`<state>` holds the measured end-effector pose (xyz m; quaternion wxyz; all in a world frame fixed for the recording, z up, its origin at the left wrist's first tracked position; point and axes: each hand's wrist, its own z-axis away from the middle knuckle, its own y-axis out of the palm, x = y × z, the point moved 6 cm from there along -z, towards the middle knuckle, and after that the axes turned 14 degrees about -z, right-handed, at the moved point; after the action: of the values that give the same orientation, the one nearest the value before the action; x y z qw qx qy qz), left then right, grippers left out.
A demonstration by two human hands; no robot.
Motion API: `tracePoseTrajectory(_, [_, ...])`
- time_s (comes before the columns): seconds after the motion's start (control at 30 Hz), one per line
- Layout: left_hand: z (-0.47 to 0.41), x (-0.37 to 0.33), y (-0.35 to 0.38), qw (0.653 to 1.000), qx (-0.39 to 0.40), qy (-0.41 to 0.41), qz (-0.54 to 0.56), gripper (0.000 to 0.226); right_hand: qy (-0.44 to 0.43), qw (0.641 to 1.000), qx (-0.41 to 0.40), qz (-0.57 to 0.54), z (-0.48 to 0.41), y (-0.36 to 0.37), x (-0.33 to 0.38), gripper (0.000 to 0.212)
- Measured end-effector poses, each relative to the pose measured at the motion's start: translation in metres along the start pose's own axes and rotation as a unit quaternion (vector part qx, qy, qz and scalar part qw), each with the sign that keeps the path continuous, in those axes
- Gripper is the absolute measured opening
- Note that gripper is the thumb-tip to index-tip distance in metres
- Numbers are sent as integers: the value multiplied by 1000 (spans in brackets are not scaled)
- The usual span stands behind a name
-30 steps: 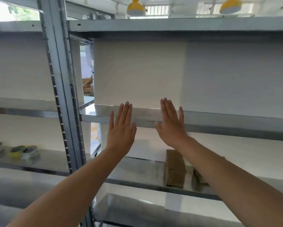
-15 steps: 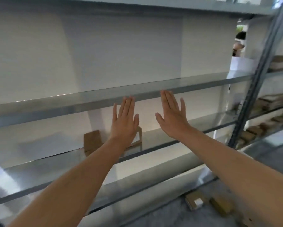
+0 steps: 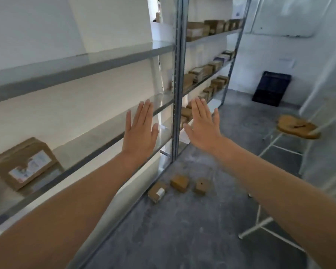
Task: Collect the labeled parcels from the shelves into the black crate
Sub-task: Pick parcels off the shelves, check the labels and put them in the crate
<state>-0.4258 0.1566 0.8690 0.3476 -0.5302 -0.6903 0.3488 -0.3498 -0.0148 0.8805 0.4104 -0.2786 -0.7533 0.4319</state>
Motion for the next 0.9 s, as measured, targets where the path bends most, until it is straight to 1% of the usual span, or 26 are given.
tracePoseTrajectory(0.1, [-2,-15,23,999,11,34,23,58,45,999,8,-5,1,13,-31,75])
tracePoseTrajectory(0.23, [-21,-18,55,997,31,30,61,58,86,996,25,-1,-7,40,-49,76])
tracePoseTrajectory(0.33, [-39,-20,83,993,50,20,100,57,105,994,41,7,-22,61,-52,77])
tracePoseTrajectory(0.5, [-62,-14,128,986,68,67,133,57,161,985,55,13,-54,82,-56,77])
tracePoseTrajectory(0.63, [-82,-2,158,978,99,56,176,60,192,980,54,13,-75,99,-57,77])
tracePoseTrajectory(0.73, [-94,-2,173,972,104,62,201,57,211,976,58,15,-83,112,-58,77])
tracePoseTrajectory(0.9, [-104,-18,191,965,127,93,211,58,234,970,66,14,-85,121,-65,76])
